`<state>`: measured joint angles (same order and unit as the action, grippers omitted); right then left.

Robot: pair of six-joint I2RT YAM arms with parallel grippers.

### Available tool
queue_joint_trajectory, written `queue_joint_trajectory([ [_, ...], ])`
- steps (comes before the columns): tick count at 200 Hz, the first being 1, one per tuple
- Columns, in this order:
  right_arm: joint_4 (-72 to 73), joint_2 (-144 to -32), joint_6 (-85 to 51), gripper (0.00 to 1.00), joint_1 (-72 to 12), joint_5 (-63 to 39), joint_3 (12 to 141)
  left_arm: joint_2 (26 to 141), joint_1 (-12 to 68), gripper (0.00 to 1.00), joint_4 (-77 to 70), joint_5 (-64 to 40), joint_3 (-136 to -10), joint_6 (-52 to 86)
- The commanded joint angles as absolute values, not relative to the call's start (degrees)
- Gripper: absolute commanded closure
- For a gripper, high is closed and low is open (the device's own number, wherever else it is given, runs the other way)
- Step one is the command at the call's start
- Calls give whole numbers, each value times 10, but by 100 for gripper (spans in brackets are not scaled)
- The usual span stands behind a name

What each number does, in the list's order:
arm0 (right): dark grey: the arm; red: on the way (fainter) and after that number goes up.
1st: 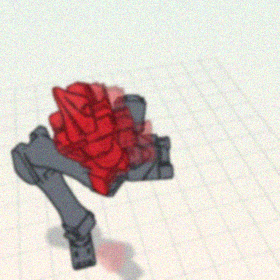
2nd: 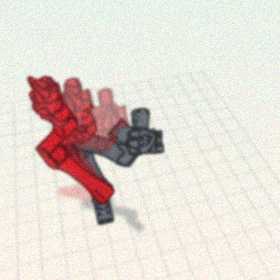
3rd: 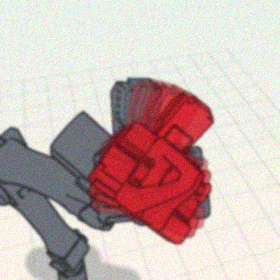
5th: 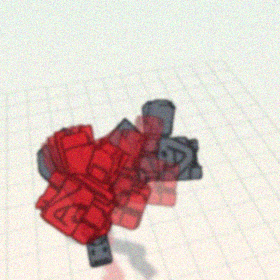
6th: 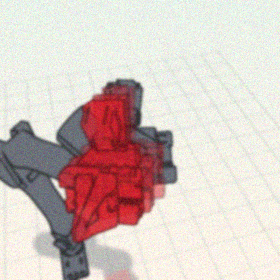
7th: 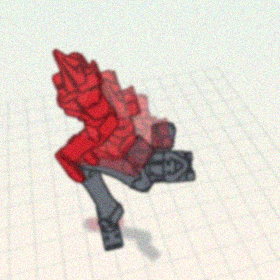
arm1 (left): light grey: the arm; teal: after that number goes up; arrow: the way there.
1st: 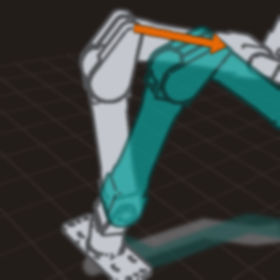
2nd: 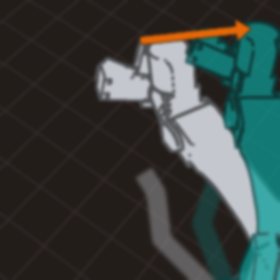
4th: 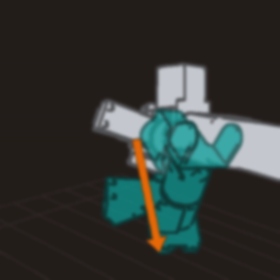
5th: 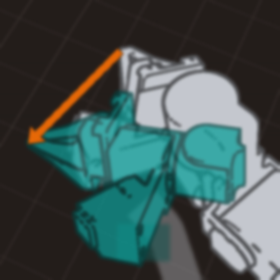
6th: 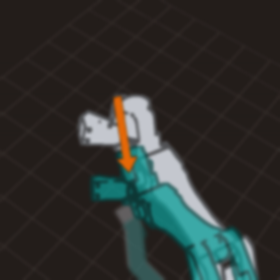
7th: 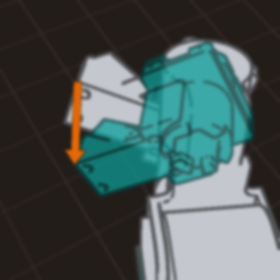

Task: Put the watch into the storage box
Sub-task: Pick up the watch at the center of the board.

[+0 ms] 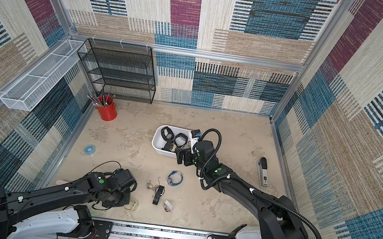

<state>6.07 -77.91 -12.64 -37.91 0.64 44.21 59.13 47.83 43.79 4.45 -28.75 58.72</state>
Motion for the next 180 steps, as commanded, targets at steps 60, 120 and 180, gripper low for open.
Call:
queue_joint_trajectory([
  [60,67,-758,-134,0,-380,12,431,587,442,100,405,82,-389,493],
  [120,68,-750,-136,0,-379,12,422,642,379,100,354,58,-489,401],
  [180,59,-735,-134,0,-380,16,418,781,353,100,289,17,-635,323],
])
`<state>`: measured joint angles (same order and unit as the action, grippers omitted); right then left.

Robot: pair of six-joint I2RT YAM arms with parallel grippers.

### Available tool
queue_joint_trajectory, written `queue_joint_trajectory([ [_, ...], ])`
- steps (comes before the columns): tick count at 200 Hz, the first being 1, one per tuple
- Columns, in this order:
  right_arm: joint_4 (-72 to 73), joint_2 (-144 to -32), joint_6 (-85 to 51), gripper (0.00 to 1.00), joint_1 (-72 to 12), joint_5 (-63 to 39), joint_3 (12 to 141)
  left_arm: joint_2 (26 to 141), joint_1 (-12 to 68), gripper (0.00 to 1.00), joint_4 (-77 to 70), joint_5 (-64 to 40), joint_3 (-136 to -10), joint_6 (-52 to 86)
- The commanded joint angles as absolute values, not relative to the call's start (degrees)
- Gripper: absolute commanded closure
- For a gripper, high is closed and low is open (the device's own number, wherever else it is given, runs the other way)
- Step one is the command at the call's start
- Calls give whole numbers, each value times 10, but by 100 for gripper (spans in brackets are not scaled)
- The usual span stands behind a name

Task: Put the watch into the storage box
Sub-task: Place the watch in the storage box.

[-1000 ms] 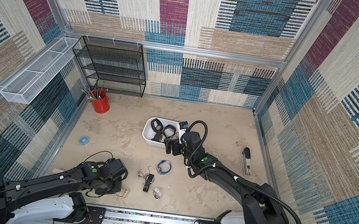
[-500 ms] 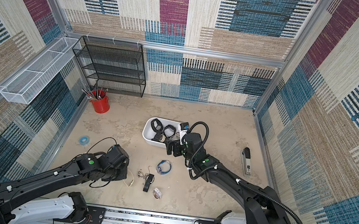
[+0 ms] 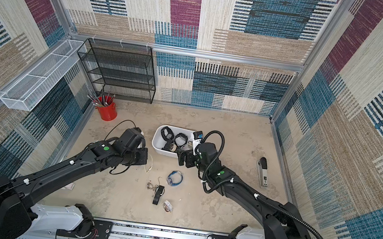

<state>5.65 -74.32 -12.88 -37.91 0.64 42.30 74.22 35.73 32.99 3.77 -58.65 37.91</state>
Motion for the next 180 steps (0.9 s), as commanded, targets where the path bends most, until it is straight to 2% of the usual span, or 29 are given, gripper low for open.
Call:
queue_joint_trajectory([
  [1,58,-735,-135,0,-380,16,417,784,353,100,289,16,-638,322],
  [83,42,-708,-140,0,-379,31,405,971,352,100,270,-61,-812,277],
  [180,53,-700,-158,0,-380,28,383,1119,356,100,237,-84,-914,281],
])
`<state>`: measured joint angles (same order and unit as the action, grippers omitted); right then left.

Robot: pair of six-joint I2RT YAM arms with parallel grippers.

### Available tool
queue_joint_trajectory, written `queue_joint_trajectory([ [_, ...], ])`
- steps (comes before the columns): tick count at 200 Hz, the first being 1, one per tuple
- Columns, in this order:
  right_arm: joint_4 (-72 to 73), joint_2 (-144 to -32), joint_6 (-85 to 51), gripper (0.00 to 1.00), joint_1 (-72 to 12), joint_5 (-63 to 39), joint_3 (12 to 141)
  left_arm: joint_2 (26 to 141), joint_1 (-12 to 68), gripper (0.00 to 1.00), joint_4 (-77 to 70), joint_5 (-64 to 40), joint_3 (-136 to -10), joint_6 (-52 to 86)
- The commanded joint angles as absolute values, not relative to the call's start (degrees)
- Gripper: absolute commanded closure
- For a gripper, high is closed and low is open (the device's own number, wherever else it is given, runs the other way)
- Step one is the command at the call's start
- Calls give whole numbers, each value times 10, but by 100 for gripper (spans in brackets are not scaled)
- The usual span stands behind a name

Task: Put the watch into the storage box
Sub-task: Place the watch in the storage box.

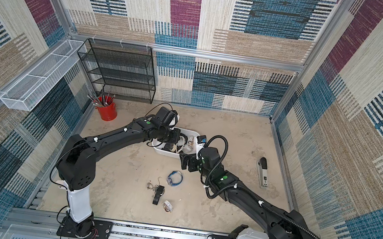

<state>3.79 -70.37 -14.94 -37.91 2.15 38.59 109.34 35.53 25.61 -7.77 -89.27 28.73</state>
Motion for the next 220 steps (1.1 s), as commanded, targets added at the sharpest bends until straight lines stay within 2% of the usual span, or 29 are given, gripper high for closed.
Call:
queue_joint_trajectory([
  [1,53,-700,-159,0,-380,28,384,1120,356,100,237,-84,-915,281],
  [60,52,-702,-163,1,-380,27,380,1176,360,100,247,-82,-940,283],
  [126,52,-708,-164,0,-380,28,387,1177,361,100,266,-77,-937,272],
  [155,53,-697,-164,0,-380,34,382,1163,361,80,265,-73,-933,269],
  [186,56,-683,-171,0,-380,43,379,1141,361,47,252,-87,-924,269],
  [208,62,-675,-171,0,-380,44,374,1122,361,19,231,-90,-907,267],
  [214,61,-674,-170,0,-380,45,375,1117,361,8,226,-92,-902,267],
  [220,61,-674,-170,0,-380,46,374,1112,361,6,221,-95,-897,268],
])
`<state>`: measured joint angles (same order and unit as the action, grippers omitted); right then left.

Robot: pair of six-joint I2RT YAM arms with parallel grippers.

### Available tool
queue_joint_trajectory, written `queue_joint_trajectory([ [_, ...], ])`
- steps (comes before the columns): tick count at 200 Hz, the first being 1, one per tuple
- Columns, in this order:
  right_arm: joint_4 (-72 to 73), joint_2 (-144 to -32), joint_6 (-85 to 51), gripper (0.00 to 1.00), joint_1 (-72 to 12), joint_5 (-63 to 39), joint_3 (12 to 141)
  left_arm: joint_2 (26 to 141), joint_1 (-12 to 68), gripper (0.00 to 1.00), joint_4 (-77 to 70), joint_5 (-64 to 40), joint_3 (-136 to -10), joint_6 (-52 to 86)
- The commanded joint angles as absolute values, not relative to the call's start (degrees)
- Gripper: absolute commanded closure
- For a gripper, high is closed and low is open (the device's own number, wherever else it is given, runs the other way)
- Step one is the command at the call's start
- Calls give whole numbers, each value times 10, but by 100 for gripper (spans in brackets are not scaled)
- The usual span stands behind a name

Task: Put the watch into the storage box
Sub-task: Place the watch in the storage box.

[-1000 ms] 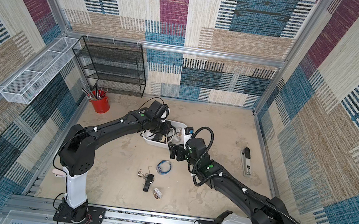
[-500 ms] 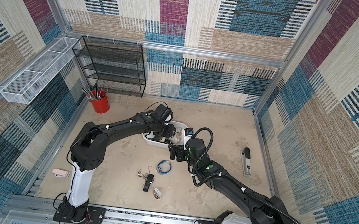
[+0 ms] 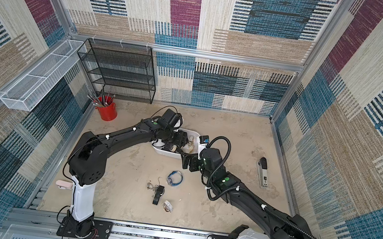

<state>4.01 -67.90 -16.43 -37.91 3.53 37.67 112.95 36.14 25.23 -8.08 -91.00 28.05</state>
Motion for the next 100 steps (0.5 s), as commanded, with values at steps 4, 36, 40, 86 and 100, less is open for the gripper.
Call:
queue_joint_trajectory([
  [4,61,-674,-170,0,-379,47,374,1110,361,5,219,-96,-895,267],
  [36,61,-672,-171,0,-380,40,373,1091,360,1,208,-93,-879,265],
  [40,61,-672,-171,0,-380,41,373,1088,360,0,207,-91,-877,265],
  [86,57,-671,-169,0,-380,40,378,1048,360,0,197,-77,-853,257],
  [100,58,-671,-168,0,-380,39,376,1029,358,0,188,-64,-836,253],
])
